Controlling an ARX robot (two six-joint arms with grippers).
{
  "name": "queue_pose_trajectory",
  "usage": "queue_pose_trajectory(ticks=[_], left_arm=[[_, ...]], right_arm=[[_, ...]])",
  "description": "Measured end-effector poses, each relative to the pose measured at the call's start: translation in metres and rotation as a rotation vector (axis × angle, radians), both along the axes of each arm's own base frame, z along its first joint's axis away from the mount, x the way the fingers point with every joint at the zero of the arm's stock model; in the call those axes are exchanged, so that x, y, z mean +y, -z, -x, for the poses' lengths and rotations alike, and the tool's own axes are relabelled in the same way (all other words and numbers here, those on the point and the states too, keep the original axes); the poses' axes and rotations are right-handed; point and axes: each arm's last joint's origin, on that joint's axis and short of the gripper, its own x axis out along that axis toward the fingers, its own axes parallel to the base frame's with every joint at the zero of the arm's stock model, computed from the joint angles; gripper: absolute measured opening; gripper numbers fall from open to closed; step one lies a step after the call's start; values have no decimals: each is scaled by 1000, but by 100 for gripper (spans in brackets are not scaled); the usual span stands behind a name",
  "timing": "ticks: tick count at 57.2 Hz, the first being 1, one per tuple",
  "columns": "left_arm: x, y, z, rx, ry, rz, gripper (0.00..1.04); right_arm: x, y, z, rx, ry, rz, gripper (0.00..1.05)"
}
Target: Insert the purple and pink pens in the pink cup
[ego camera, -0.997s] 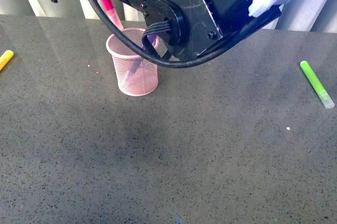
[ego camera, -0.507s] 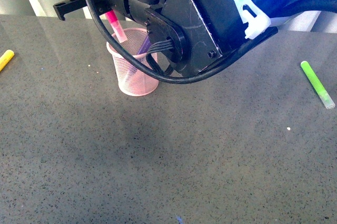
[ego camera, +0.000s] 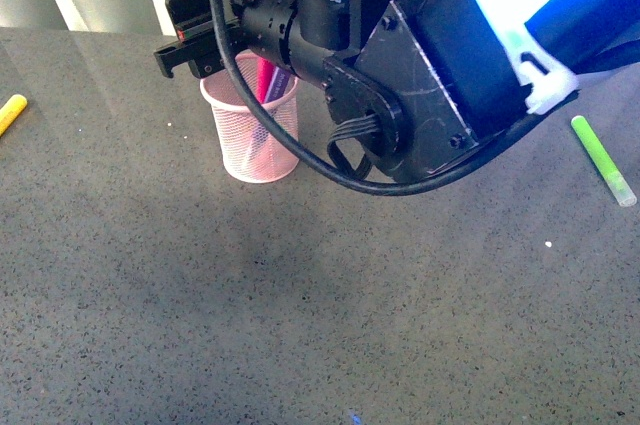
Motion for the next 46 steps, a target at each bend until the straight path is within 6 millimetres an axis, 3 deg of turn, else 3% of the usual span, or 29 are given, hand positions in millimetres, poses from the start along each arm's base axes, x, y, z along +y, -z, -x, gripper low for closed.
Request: queue_pose_trajectory(ticks=[6, 10, 17, 28, 33, 37, 46], left_arm=[[0, 0, 0, 0, 0, 0, 98], [0, 0, 0, 0, 0, 0, 98], [0, 0, 0, 0, -1, 0, 98], [0, 0, 0, 0, 0, 0, 98], [0, 0, 0, 0, 0, 0, 98], [0, 0, 0, 0, -3, 0, 98], [0, 0, 0, 0, -1, 0, 98]], right_arm=[[-9, -13, 2, -1, 39, -18, 84], [-23, -35, 4, 10, 134, -52, 100], [-52, -59, 13, 126, 441, -30, 98], [-60, -58, 13, 143, 471, -40, 98], [-73, -55, 26, 5, 630, -71, 84], [-91, -53, 44, -36, 644, -86, 73], [-151, -60, 88, -72, 691, -93, 44]])
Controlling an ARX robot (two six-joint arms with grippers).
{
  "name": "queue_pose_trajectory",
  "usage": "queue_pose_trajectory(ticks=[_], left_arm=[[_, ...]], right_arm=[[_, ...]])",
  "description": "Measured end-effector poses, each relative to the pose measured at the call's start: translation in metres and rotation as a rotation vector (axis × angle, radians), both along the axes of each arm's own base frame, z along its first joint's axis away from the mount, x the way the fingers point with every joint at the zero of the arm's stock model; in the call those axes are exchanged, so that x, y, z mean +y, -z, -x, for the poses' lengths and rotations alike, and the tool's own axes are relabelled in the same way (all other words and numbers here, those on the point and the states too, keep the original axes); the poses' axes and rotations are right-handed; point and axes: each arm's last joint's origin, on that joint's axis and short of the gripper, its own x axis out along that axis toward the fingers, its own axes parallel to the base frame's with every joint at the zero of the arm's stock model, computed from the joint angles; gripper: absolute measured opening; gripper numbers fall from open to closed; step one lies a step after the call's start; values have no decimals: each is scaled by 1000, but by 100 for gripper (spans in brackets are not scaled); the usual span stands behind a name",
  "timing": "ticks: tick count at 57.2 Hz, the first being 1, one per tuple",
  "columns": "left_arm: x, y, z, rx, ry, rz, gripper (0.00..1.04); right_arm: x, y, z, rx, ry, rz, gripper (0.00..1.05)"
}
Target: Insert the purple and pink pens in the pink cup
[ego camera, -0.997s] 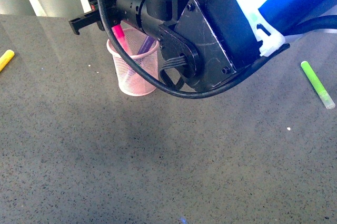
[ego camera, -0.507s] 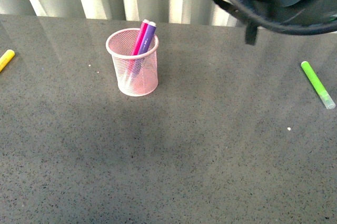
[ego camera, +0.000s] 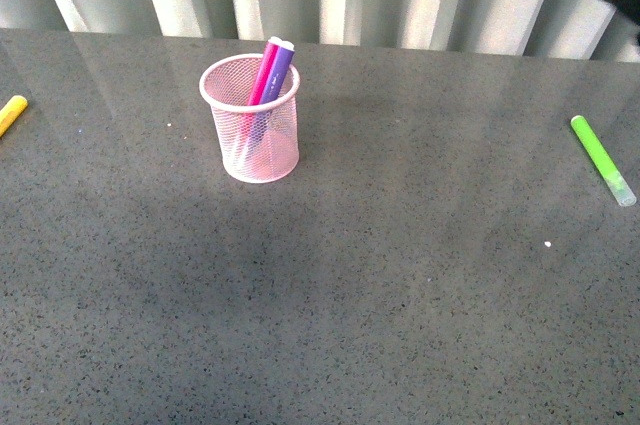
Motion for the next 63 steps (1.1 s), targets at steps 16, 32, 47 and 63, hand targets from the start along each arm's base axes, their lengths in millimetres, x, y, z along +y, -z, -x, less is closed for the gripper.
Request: queue_pose_trajectory(ticks=[16, 32, 47, 63], left_arm=[[0, 0, 0, 0, 0, 0, 98], [0, 0, 0, 0, 1, 0, 98], [0, 0, 0, 0, 1, 0, 98], [0, 0, 0, 0, 1, 0, 98]], right_arm=[[-54, 6, 66, 31, -10, 16, 3], [-83, 5, 113, 33, -1, 14, 3], [-96, 5, 143, 32, 7, 13, 3], [-108, -1, 165, 15, 9, 12, 3]])
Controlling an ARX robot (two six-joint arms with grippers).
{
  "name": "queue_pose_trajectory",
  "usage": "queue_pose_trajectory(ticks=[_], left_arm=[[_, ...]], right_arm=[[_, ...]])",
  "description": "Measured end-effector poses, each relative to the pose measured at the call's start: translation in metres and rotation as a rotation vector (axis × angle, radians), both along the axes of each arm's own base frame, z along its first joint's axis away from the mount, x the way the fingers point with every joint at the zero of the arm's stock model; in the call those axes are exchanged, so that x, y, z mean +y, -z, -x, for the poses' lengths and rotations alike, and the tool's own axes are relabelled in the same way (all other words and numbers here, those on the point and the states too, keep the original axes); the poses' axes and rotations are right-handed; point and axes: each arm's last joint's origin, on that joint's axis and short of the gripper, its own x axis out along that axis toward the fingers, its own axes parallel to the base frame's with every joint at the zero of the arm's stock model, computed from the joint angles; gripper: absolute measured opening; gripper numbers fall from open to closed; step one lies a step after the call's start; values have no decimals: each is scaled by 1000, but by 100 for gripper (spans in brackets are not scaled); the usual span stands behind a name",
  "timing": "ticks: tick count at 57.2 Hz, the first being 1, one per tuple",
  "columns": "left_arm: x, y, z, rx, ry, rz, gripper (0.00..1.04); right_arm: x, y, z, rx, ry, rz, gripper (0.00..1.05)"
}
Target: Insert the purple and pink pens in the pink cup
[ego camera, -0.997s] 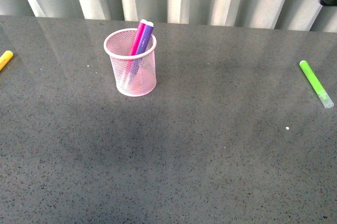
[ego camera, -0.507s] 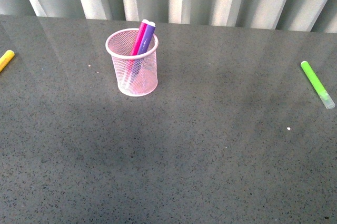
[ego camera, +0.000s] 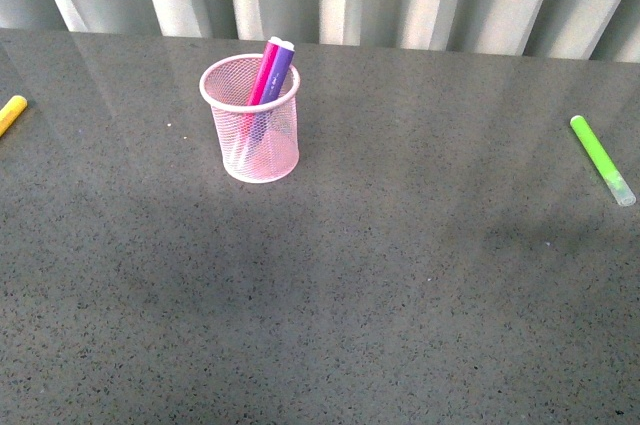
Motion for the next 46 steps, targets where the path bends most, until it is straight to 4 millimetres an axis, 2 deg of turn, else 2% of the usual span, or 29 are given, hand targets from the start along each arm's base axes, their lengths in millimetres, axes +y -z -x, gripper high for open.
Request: queue_pose_trajectory(ticks=[22, 46], left_arm=[[0, 0, 0, 0, 0, 0, 98], [0, 0, 0, 0, 0, 0, 98]], right_arm=[[0, -7, 20, -23, 0, 0, 3], [0, -8, 32, -27, 0, 0, 3]])
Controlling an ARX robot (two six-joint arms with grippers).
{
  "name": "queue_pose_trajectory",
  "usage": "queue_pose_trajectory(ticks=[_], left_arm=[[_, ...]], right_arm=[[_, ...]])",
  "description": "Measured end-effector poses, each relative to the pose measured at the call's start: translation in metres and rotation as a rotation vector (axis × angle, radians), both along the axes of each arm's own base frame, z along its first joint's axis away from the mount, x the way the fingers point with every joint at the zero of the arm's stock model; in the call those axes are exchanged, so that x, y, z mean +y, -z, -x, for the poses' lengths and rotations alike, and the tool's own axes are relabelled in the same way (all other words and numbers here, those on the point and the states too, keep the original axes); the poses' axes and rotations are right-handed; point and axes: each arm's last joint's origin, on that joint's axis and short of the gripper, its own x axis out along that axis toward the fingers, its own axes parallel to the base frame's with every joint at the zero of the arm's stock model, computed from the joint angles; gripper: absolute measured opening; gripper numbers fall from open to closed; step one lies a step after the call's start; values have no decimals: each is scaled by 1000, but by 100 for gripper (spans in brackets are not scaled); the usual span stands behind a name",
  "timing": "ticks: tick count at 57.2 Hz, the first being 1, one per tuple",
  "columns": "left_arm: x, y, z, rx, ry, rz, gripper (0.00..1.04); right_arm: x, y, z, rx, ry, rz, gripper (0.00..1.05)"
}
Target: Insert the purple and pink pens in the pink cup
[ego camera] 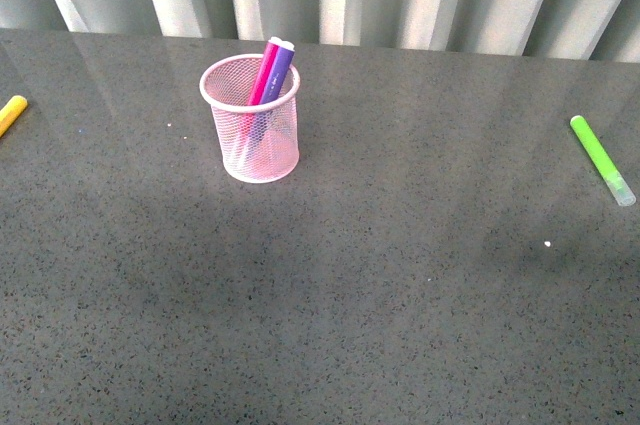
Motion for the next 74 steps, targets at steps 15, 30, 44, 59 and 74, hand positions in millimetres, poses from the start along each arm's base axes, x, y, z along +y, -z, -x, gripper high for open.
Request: queue_pose_trajectory(ticks=[15, 30, 44, 59, 74], left_arm=[[0, 0, 0, 0, 0, 0, 98], [0, 0, 0, 0, 0, 0, 98], [0, 0, 0, 0, 0, 0, 98], [0, 0, 0, 0, 0, 0, 98], [0, 0, 0, 0, 0, 0, 98]], right_arm=[[0, 0, 5, 0, 0, 0, 3], [0, 3, 17, 6, 0, 0, 3], [0, 4, 17, 7, 0, 0, 18], [0, 4, 17, 7, 0, 0, 63], [0, 4, 17, 7, 0, -2, 98]])
